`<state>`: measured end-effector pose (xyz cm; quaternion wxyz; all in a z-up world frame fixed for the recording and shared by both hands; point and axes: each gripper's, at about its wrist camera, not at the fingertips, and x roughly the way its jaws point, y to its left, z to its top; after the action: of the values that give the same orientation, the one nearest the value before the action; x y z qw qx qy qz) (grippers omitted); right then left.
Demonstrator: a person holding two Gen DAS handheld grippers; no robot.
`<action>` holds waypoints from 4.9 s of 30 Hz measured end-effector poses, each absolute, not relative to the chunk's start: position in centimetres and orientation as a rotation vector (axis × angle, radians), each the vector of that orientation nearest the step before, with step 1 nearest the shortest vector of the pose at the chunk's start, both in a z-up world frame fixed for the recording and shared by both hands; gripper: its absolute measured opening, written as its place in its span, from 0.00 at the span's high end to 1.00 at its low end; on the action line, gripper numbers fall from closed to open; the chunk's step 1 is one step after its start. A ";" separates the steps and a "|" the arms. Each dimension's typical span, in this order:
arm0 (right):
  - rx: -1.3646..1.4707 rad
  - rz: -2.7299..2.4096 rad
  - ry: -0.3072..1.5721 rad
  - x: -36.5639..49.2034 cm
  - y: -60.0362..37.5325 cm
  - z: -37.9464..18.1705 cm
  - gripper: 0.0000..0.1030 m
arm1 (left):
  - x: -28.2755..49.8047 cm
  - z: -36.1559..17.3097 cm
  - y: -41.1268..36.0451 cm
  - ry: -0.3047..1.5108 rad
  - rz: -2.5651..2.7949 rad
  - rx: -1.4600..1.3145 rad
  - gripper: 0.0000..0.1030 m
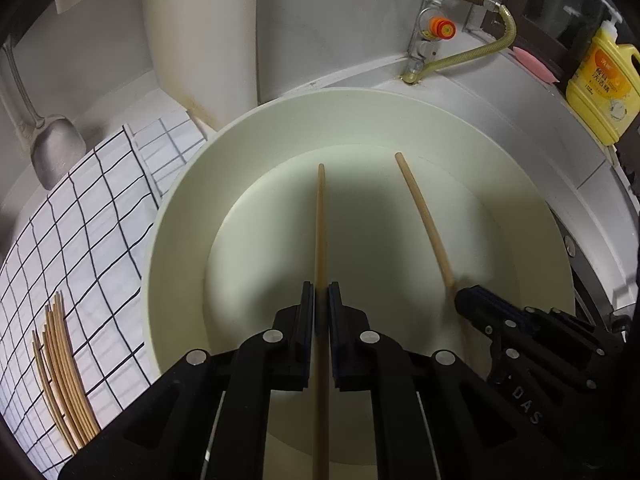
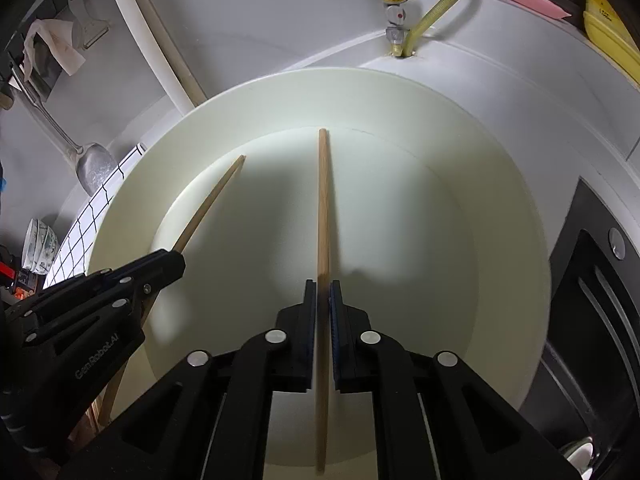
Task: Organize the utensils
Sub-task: 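Open both tools to drop the chopsticks into the basin, then move both open tools back to the chopstick bundle, then close the right tool on one chopstick while the left tool grasps another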
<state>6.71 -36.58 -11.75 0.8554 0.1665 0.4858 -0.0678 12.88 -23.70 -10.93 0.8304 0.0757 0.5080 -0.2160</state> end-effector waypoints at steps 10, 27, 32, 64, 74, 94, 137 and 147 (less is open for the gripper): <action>0.335 -0.142 0.957 4.5 -36.0 -9.5 0.80 | 11.8 -8.5 -21.1 1.025 -0.398 0.141 0.37; 0.319 -0.100 0.896 -1.5 -31.9 -5.3 0.66 | 8.5 -3.3 -12.9 0.953 -0.334 0.102 0.23; 0.296 -0.038 0.881 -1.8 -28.7 -4.4 0.60 | 6.9 -2.9 -9.2 0.945 -0.305 0.106 0.19; 0.103 0.211 1.025 3.0 -10.1 -9.8 0.43 | 4.6 -9.5 10.0 1.053 0.001 -0.021 0.11; 0.037 0.215 1.067 5.0 -7.5 -14.0 0.43 | 5.2 -13.1 10.4 1.067 -0.011 -0.023 0.11; -0.107 0.169 1.050 6.3 -6.1 -16.2 0.44 | 5.7 -14.9 10.2 1.063 -0.001 -0.030 0.11; -0.148 0.230 1.017 8.1 -6.2 -16.6 0.94 | 7.6 -15.9 7.7 1.047 -0.087 0.030 0.92; 0.002 0.238 1.036 7.9 -7.7 -15.5 0.94 | 7.6 -15.3 8.2 1.092 -0.103 -0.015 0.93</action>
<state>7.88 -7.66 -15.53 0.8620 0.0012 0.4940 0.1137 7.62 8.20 -15.26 0.8532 -0.0073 0.5192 -0.0492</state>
